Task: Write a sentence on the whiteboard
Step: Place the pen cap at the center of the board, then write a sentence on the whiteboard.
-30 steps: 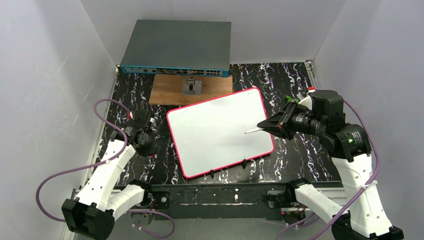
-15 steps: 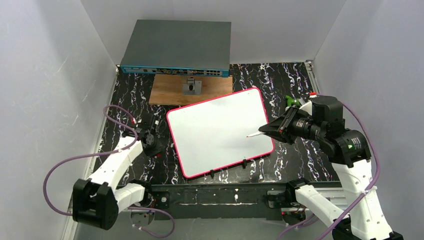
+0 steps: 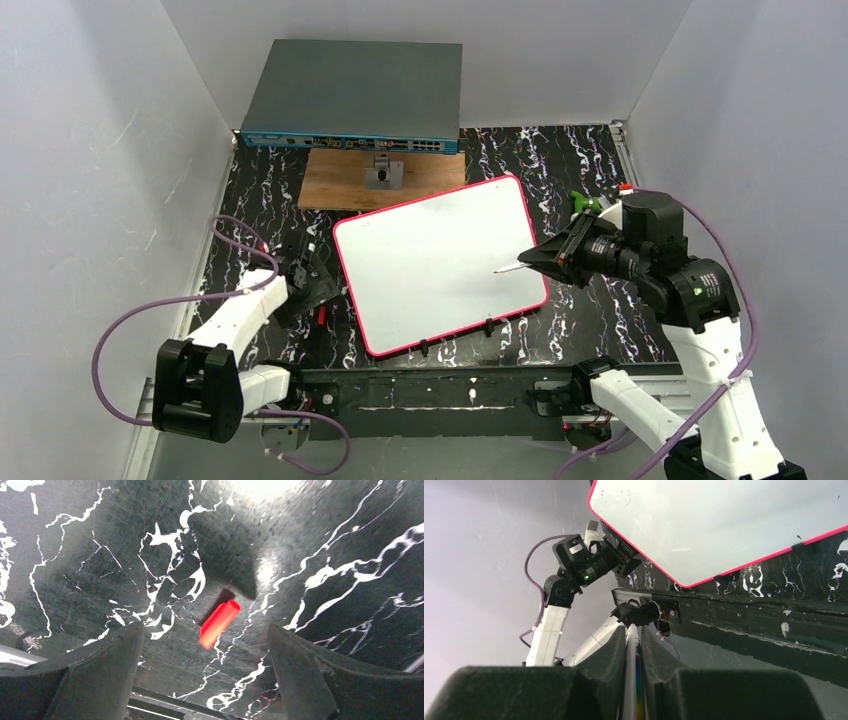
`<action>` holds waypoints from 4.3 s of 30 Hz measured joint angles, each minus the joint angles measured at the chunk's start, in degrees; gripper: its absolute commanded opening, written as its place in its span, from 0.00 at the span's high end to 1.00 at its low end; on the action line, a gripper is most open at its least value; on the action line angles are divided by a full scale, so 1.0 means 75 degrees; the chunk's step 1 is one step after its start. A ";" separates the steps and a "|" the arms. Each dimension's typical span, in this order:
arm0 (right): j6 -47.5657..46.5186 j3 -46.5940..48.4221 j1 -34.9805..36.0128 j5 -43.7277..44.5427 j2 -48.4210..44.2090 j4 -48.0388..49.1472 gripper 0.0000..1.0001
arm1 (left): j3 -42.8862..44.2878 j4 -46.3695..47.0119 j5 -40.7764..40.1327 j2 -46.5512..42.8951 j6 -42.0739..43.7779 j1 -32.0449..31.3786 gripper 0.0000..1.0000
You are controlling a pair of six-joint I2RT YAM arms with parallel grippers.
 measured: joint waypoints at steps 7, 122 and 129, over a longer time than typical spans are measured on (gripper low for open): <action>-0.0044 -0.0452 0.0000 0.0006 -0.0023 0.0233 0.99 | 0.0845 -0.0574 -0.0003 -0.0087 0.0026 0.0015 0.23; -0.1716 -0.1064 0.0950 -0.1128 0.1533 0.3576 0.99 | 0.3337 0.1766 0.8999 0.2037 0.3585 -0.0248 0.87; -0.1714 -0.1148 0.1300 -0.0848 0.1539 0.4048 0.99 | 0.3354 0.1833 0.9040 0.2037 0.3471 -0.0548 1.00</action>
